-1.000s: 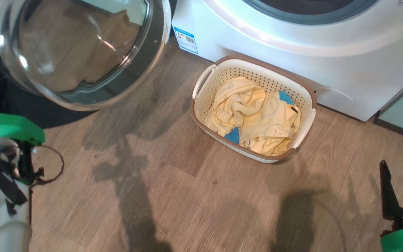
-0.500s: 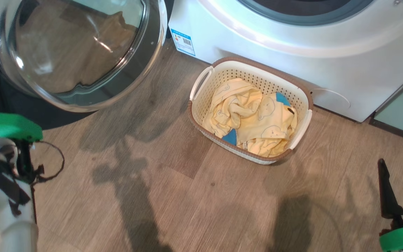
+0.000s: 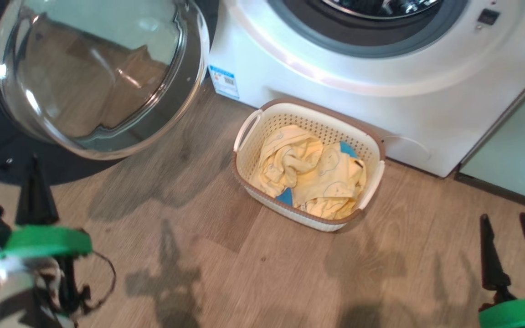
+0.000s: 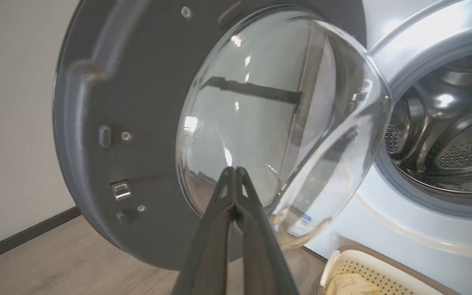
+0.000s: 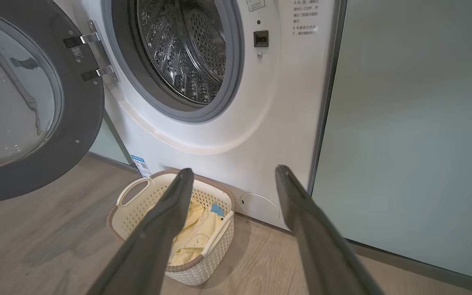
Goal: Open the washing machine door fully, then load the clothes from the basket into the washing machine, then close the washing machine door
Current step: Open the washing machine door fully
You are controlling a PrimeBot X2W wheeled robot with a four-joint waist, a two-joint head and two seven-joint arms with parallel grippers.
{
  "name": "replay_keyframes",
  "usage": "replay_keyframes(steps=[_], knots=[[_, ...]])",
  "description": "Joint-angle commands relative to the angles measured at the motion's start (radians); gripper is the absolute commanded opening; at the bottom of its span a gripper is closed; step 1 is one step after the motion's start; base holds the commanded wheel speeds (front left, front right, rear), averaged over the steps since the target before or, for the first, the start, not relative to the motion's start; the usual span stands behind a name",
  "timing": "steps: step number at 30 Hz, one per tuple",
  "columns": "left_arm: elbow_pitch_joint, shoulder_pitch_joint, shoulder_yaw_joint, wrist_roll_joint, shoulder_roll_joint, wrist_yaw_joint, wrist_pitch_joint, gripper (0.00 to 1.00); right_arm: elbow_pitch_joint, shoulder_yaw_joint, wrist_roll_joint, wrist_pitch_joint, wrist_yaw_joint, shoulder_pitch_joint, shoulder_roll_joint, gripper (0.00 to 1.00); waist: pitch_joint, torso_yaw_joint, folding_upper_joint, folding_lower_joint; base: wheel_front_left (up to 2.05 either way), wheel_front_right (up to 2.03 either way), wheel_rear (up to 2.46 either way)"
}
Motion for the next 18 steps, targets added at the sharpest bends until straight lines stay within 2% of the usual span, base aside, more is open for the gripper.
replay_keyframes(steps=[1,7,8,9,11,12,13,17,18], knots=[[-0.070,0.020,0.006,0.007,0.020,-0.006,-0.005,0.00,-0.023,0.016,-0.009,-0.011,-0.003,-0.025,-0.007,1.00,-0.022,-0.021,0.0000,0.0001,0.00,0.00,0.00],[-0.185,0.156,-0.144,-0.031,0.009,0.020,-0.005,0.00,-0.014,0.019,-0.016,-0.014,-0.003,-0.027,0.016,1.00,-0.062,-0.068,0.0000,0.0001,0.00,0.00,0.00],[-0.198,0.172,-0.175,-0.046,0.009,0.030,-0.005,0.04,-0.015,0.021,-0.017,-0.014,-0.003,-0.027,0.019,1.00,-0.067,-0.078,0.0000,0.0001,0.00,0.00,0.00],[-0.213,0.187,-0.204,-0.053,0.009,0.040,-0.005,0.29,-0.017,0.021,-0.018,-0.014,-0.003,-0.027,0.023,1.00,-0.072,-0.087,0.0000,0.0001,0.00,0.00,0.00],[-0.240,0.211,-0.258,-0.063,0.009,0.057,0.003,0.47,-0.021,0.023,-0.020,-0.014,-0.003,-0.025,0.030,1.00,-0.080,-0.109,0.0000,0.0001,0.00,0.00,0.00],[-0.252,0.220,-0.278,-0.066,0.008,0.069,0.006,0.76,-0.022,0.025,-0.020,-0.014,-0.003,-0.024,0.034,1.00,-0.083,-0.120,0.0000,0.0001,0.00,0.00,0.00],[-0.264,0.226,-0.296,-0.067,0.008,0.078,0.011,1.00,-0.024,0.026,-0.021,-0.014,-0.003,-0.024,0.037,1.00,-0.086,-0.132,0.0000,0.0001,0.00,0.00,0.00],[-0.287,0.234,-0.328,-0.067,0.008,0.092,0.033,1.00,-0.028,0.034,-0.024,-0.014,-0.003,-0.025,0.044,1.00,-0.088,-0.171,0.0000,0.0001,0.00,0.00,0.00],[-0.298,0.231,-0.338,-0.062,0.010,0.096,0.045,1.00,-0.031,0.040,-0.026,-0.014,-0.003,-0.026,0.047,1.00,-0.090,-0.199,0.0000,0.0001,0.00,0.00,0.00]])
